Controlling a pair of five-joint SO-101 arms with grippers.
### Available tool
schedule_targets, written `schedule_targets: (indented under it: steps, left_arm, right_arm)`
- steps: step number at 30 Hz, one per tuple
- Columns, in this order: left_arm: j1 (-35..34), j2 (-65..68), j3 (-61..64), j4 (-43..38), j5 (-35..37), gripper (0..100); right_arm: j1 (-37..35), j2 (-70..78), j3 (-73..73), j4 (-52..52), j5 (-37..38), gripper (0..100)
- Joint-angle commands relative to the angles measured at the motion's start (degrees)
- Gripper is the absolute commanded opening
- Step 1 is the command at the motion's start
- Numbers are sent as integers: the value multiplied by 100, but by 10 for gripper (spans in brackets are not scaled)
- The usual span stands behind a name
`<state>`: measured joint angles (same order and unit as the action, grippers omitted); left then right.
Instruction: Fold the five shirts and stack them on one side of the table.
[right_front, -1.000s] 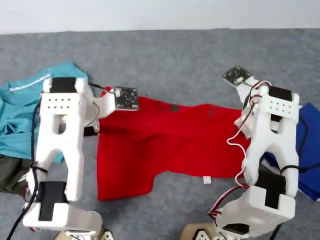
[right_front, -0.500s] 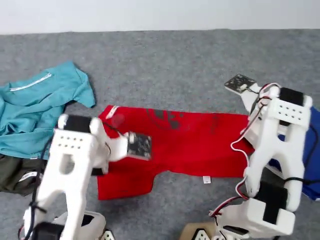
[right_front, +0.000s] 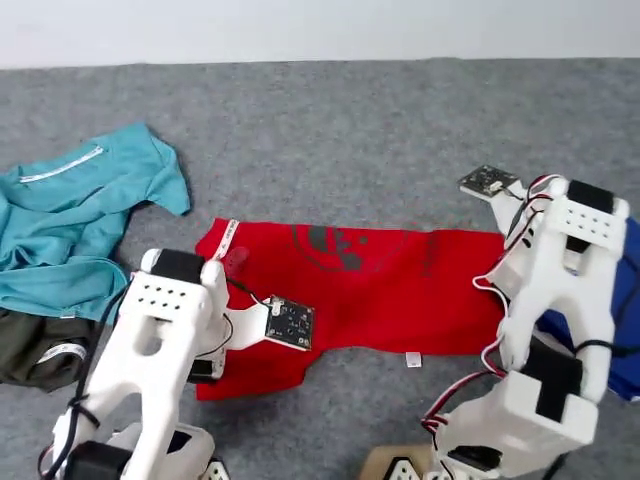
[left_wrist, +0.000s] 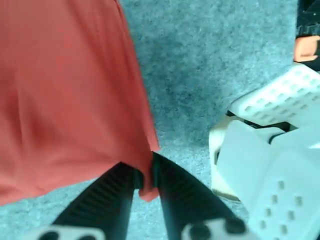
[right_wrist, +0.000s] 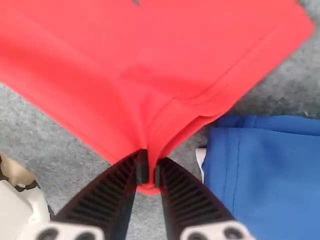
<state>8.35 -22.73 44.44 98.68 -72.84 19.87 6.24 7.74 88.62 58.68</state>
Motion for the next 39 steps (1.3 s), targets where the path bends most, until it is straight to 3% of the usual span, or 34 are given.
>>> schedule_targets:
  steps: [1, 10, 13, 16, 23, 32, 35, 39]
  left_arm:
    - [-158, 105, -286, 79, 70, 86]
    - [-580, 281, -1244, -53, 79, 134]
    - [-774, 343, -1622, -387, 88, 134]
    - [-870, 563, -1868, -870, 554, 134]
    - [-879, 1073, -1956, -1011, 1090, 130]
    - [-879, 1451, -1938, -1741, 1284, 130]
    - [-826, 1618, -1956, -2409, 1916, 130]
    - [-624, 1881, -1956, -3385, 3464, 130]
  right_arm:
    - [66, -31, -308, -22, 35, 10]
    - [-40, -31, -334, -22, 35, 10]
    - [-31, -31, -316, -13, 35, 10]
    - [-31, -31, -299, 40, 35, 13]
    - [13, -92, -492, 523, -35, 218]
    - [-22, -92, -1213, 1095, -53, 236]
    - [-40, -84, -1257, 1156, -53, 234]
    - [-48, -92, -1275, 1349, -70, 225]
